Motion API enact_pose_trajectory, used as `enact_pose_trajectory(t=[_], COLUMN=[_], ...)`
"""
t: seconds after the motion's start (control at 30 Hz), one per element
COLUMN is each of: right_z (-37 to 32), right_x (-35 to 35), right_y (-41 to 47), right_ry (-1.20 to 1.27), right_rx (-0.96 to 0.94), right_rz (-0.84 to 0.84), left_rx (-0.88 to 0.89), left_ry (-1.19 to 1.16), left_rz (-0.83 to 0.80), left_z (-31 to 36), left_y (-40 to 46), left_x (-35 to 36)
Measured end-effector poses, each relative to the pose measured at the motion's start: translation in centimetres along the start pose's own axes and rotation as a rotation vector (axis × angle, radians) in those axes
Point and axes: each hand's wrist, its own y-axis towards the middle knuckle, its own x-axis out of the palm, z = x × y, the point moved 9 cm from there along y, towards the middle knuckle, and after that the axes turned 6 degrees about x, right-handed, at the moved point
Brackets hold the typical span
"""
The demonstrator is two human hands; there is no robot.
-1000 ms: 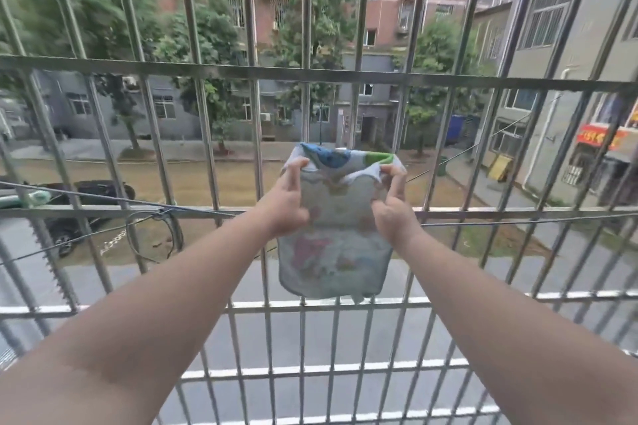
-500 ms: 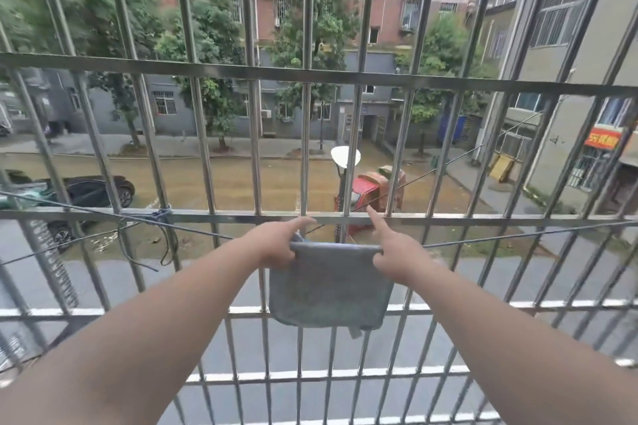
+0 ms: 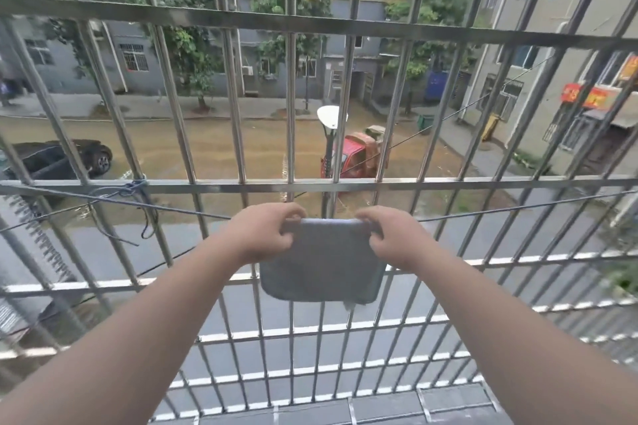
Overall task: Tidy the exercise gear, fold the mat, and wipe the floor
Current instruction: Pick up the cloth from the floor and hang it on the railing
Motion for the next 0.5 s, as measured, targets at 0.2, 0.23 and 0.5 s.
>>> enact_pose_trajectory(t=[0.2, 0.23, 0.5], right_z=[0.4, 0.8, 7.3], right_x=[-6.0, -6.5, -3.7], right_y=[-6.4, -8.4, -30.4], right_ry=[0.043, 0.038, -0.203], right_rx=[0.093, 0.144, 0.687], right_rz=[0.288, 0.312, 0.265], left_rx=[0.207, 0.277, 0.714], left_ry=[-0.034, -0.039, -0.015], left_rz=[0.206, 0.220, -0.006], left_z=[7.0, 9.1, 23.6], left_y=[-1.2, -1.4, -5.4], left_x=[-3.7, -3.6, 7.4])
